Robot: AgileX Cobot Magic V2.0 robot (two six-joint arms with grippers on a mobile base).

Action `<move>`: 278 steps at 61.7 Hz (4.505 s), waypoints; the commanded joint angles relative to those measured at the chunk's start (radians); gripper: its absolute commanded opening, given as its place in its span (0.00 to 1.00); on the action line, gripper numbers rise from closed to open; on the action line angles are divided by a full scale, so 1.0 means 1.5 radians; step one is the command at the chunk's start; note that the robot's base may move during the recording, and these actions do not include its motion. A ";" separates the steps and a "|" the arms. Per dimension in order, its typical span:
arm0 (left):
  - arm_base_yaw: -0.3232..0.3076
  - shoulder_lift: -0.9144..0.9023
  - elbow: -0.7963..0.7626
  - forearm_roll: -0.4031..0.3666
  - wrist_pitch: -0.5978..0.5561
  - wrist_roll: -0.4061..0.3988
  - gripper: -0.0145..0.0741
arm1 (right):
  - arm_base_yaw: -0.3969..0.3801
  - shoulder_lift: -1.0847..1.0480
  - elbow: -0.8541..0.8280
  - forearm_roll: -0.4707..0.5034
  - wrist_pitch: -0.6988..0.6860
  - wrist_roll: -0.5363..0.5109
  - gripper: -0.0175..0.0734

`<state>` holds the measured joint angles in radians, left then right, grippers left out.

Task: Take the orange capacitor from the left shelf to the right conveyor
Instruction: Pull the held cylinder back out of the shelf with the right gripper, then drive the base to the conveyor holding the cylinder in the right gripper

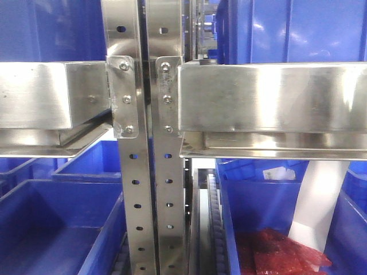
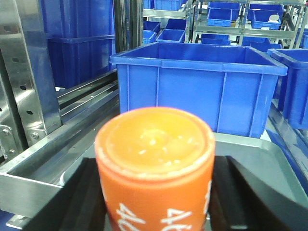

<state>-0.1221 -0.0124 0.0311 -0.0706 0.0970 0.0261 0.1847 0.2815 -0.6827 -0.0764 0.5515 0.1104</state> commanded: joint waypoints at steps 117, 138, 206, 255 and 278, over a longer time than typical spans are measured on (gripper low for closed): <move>0.001 -0.008 -0.002 -0.002 -0.059 -0.001 0.02 | 0.001 0.007 -0.015 -0.006 -0.058 -0.006 0.33; 0.001 -0.008 -0.002 -0.002 -0.059 -0.001 0.02 | 0.001 0.007 -0.015 -0.006 -0.058 -0.006 0.33; 0.001 -0.007 -0.002 -0.002 -0.059 -0.001 0.02 | 0.001 0.007 -0.015 -0.006 -0.058 -0.006 0.33; 0.001 -0.007 -0.002 -0.002 -0.059 -0.001 0.02 | 0.001 0.007 -0.015 -0.006 -0.058 -0.006 0.33; 0.001 -0.006 -0.002 -0.002 -0.058 -0.001 0.02 | 0.001 0.007 -0.015 -0.006 -0.058 -0.006 0.33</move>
<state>-0.1221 -0.0124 0.0311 -0.0706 0.0970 0.0261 0.1847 0.2800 -0.6827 -0.0764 0.5537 0.1104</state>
